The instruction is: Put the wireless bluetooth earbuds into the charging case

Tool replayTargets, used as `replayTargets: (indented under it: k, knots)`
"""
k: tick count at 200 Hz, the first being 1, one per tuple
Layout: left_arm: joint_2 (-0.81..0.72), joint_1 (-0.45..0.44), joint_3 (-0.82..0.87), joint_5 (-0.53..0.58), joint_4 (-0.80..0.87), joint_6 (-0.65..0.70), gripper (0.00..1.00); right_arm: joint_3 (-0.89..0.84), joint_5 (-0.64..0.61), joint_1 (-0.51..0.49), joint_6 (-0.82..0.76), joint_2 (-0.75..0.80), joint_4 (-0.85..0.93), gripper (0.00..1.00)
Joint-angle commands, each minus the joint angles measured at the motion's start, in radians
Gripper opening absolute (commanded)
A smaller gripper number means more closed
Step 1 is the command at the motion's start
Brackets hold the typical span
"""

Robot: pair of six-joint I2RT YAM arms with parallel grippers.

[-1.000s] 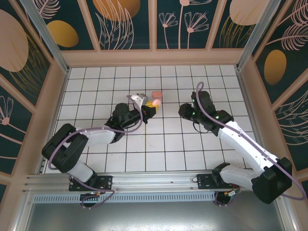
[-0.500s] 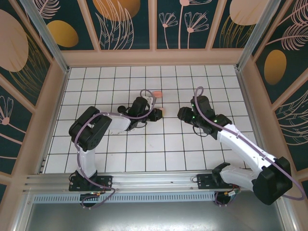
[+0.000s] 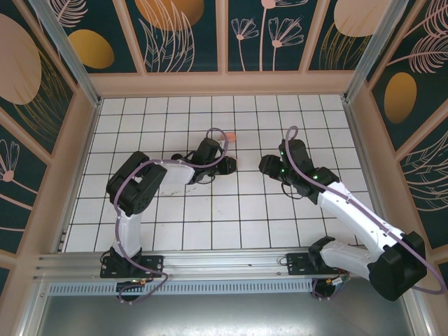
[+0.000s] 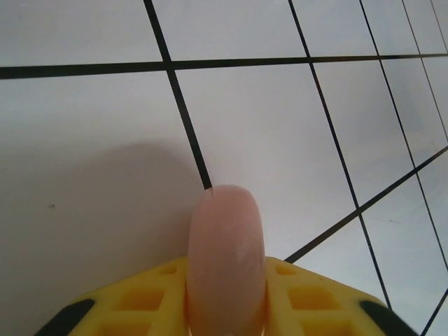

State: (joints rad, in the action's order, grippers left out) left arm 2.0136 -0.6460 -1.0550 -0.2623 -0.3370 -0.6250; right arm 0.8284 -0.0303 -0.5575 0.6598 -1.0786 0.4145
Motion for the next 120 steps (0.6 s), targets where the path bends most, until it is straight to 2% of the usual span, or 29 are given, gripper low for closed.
replayTargets:
  k: [1, 23, 47, 69, 107, 118, 120]
  knots:
    - [-0.009, 0.015, 0.003, 0.042, 0.054, 0.019, 0.37, 0.015, -0.024, 0.005, -0.023, 0.024, 0.0, 0.49]
    - [-0.049, 0.028, 0.017, 0.069, 0.077, 0.042, 0.49, 0.027, -0.025, 0.005, -0.03, 0.028, 0.008, 0.5]
    - [-0.103, 0.049, 0.027, 0.086, 0.109, 0.079, 0.58, 0.044, -0.027, 0.035, -0.042, 0.031, 0.017, 0.59]
    - [-0.169, 0.069, 0.046, 0.099, 0.133, 0.107, 0.66, 0.064, -0.023, 0.041, -0.054, 0.034, 0.026, 0.63]
    - [-0.327, 0.101, 0.047, 0.139, 0.205, 0.162, 0.73, 0.097, -0.022, 0.058, -0.092, 0.049, 0.042, 0.69]
    - [-0.379, 0.106, 0.037, 0.165, 0.229, 0.183, 0.74, 0.109, -0.032, 0.065, -0.108, 0.053, 0.047, 0.75]
    - [-0.388, 0.107, 0.036, 0.17, 0.235, 0.189, 0.79, 0.112, -0.034, 0.066, -0.111, 0.054, 0.047, 0.76]
